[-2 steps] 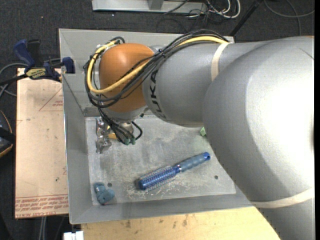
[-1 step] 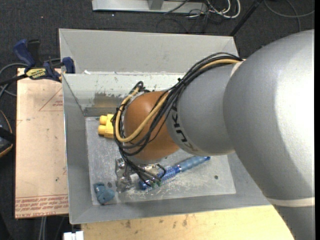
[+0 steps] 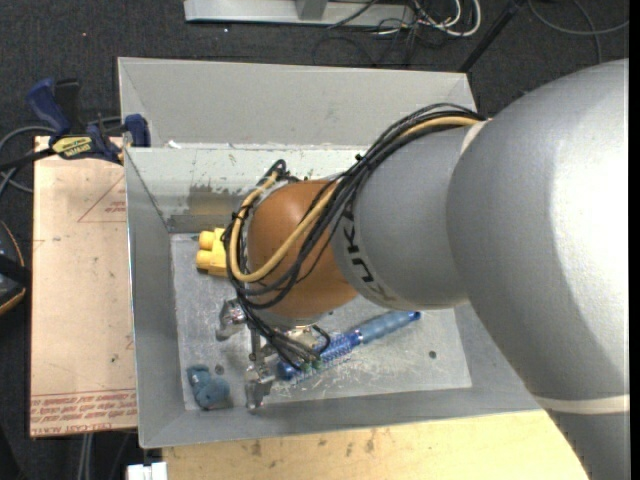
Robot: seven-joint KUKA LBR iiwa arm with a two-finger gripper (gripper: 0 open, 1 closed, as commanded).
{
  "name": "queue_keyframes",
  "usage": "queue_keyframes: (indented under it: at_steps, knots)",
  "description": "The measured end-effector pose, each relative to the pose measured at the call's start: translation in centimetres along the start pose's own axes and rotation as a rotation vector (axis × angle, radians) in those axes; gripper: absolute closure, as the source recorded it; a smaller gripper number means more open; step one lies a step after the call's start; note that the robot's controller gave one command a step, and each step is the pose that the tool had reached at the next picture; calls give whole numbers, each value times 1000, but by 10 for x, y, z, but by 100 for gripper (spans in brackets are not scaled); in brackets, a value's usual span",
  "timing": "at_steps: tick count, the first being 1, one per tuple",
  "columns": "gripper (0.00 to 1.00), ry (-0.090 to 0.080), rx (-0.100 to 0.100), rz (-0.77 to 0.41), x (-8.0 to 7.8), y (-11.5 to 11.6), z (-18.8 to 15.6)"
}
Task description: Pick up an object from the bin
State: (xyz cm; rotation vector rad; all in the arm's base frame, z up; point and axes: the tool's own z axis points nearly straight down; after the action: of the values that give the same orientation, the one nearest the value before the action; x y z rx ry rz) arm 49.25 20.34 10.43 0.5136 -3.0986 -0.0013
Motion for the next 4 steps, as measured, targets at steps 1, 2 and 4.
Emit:
queue_keyframes:
  at_steps: [1,2,4]
  knots:
    - [0,-13,-2,72,-78,20,-22]
    - [0,-16,1,-143,6,-1,23]
    - [0,-6,5,-72,-115,-143,22]
